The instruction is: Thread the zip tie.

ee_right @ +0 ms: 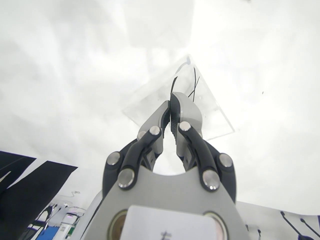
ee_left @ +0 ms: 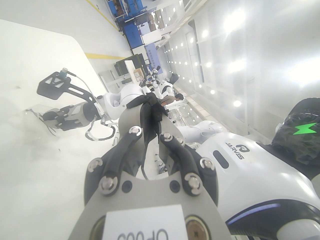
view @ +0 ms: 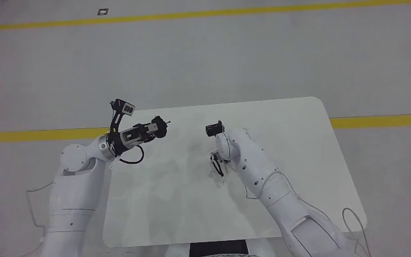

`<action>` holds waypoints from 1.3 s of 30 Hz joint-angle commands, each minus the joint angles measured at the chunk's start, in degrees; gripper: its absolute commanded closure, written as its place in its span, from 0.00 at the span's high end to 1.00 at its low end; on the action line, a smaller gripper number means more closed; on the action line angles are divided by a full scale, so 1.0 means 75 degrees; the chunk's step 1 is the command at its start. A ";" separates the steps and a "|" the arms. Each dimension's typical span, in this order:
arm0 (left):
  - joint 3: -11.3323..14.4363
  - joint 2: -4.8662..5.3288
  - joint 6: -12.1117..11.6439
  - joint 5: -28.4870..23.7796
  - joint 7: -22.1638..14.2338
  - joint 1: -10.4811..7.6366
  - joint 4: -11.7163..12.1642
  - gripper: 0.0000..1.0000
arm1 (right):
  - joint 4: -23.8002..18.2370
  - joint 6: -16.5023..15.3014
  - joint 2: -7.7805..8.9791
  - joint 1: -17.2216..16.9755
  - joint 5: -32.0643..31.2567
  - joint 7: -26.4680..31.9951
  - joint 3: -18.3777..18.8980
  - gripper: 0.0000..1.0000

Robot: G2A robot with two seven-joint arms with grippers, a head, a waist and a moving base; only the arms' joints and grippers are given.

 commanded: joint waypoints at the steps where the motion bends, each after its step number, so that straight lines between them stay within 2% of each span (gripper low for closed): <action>1: 0.0000 0.0000 0.0000 0.0000 0.0000 0.0000 0.0000 0.00 | -0.0147 -0.0085 0.0064 -0.0026 0.0067 0.0000 0.0083 0.00; 8: 0.0000 0.0000 0.0000 0.0000 0.0000 0.0000 0.0000 0.00 | -0.0929 -0.0339 0.0343 -0.0317 0.0983 0.0000 0.0548 0.00; 10: 0.0000 0.0000 0.0000 0.0000 0.0000 0.0000 0.0000 0.00 | -0.1231 -0.0494 0.0459 -0.0433 0.1226 0.0000 0.0664 0.00; 15: 0.0000 0.0000 0.0000 0.0000 0.0000 0.0000 0.0000 0.00 | -0.1953 -0.0551 0.0762 -0.0740 0.1787 0.0000 0.1029 0.00; 18: 0.0000 0.0000 0.0000 0.0000 0.0000 0.0000 0.0000 0.00 | -0.2509 -0.0518 0.0951 -0.0975 0.2289 0.0000 0.1346 0.00; 22: 0.0000 0.0000 0.0000 0.0000 0.0000 0.0000 0.0000 0.00 | -0.3312 -0.0429 0.1124 -0.1356 0.3281 -0.0017 0.2074 0.00; 23: 0.0000 0.0000 0.0000 0.0000 0.0000 0.0000 0.0000 0.00 | -0.3451 -0.0478 0.1146 -0.1504 0.3648 -0.0224 0.2315 0.00; 25: 0.0000 0.0000 0.0000 0.0000 0.0000 0.0000 0.0000 0.00 | -0.3531 -0.0631 0.1161 -0.1697 0.4247 -0.0685 0.2589 0.00; 26: 0.0000 0.0000 0.0000 0.0000 0.0000 0.0000 0.0000 0.00 | -0.3506 -0.0833 0.1169 -0.1827 0.4667 -0.1020 0.2740 0.00; 28: 0.0000 0.0000 0.0000 0.0000 0.0000 0.0000 0.0000 0.00 | -0.3414 -0.1107 0.1194 -0.1927 0.5018 -0.1349 0.2897 0.00; 29: 0.0000 0.0000 0.0000 0.0000 0.0000 0.0000 0.0000 0.00 | -0.3344 -0.1483 0.1209 -0.1962 0.5331 -0.1493 0.2952 0.00; 30: 0.0000 0.0000 0.0000 0.0000 0.0000 0.0000 0.0000 0.00 | -0.3315 -0.1581 0.1216 -0.1964 0.5364 -0.1511 0.2963 0.00; 39: 0.0000 0.0000 0.0000 0.0000 0.0000 0.0000 0.0000 0.00 | -0.3315 -0.1581 0.1216 -0.1964 0.5364 -0.1511 0.2963 0.00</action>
